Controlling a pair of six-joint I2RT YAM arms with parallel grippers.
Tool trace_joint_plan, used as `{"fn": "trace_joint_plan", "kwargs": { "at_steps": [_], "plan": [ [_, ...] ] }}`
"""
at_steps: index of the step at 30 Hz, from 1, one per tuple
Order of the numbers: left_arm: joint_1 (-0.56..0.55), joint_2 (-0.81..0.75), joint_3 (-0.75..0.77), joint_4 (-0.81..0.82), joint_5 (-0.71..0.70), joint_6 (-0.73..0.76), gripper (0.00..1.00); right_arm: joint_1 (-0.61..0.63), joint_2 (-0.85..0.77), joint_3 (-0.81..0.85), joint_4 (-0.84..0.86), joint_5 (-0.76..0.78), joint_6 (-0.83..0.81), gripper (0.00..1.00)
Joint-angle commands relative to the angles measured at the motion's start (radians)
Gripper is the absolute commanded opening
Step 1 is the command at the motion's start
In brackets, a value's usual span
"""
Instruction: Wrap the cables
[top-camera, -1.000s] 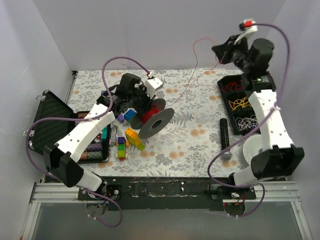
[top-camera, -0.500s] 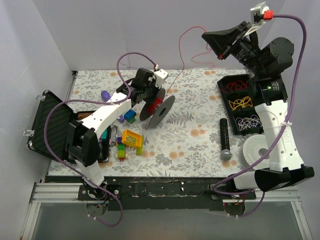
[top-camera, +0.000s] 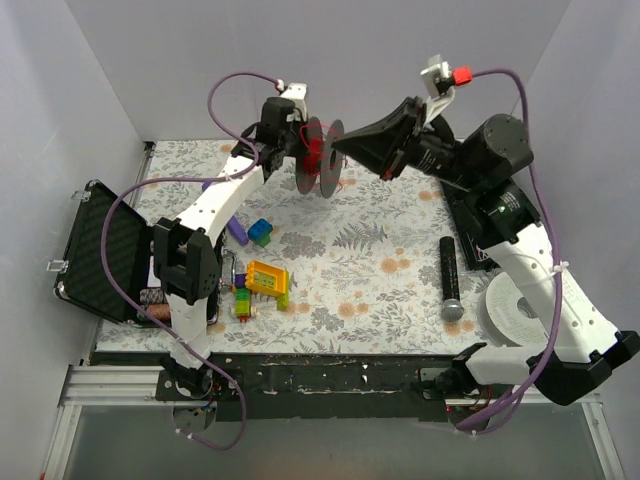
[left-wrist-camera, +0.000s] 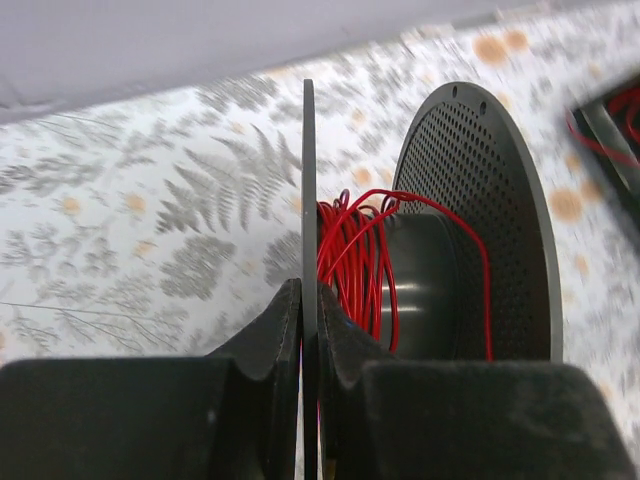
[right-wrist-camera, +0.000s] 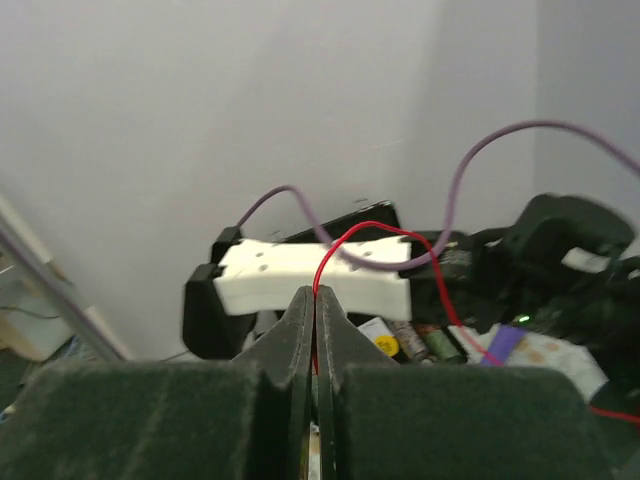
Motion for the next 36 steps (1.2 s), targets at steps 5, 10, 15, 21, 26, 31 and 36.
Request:
{"fn": "trace_joint_plan", "kwargs": {
  "at_steps": [5, 10, 15, 21, 26, 31, 36],
  "plan": [
    [0.143, 0.021, 0.245, 0.136, -0.063, -0.150, 0.00, 0.150, -0.167, -0.330, 0.067, -0.060, 0.035, 0.01],
    [0.177, 0.029, 0.410, 0.122, -0.008, -0.096, 0.00, 0.153, -0.220, -0.750, 0.125, -0.074, 0.045, 0.01],
    [0.179, -0.075, 0.408, 0.101, 0.106, -0.093, 0.00, 0.108, -0.142, -0.944, 0.182, -0.076, 0.017, 0.01],
    [0.179, -0.256, 0.317, -0.016, 0.400, -0.090, 0.00, -0.159, -0.017, -0.979, 0.257, -0.142, -0.015, 0.01],
    [0.176, -0.451, 0.073, -0.143, 0.661, 0.042, 0.00, -0.394, 0.114, -0.852, 0.181, -0.134, -0.072, 0.01],
    [0.127, -0.579, -0.170, -0.330, 0.678, 0.297, 0.00, -0.471, 0.210, -0.589, 0.017, -0.097, -0.167, 0.01],
    [0.033, -0.635, -0.360, -0.374, 0.458, 0.491, 0.00, -0.500, 0.182, -0.395, -0.088, -0.033, -0.217, 0.01]
  ]
}}
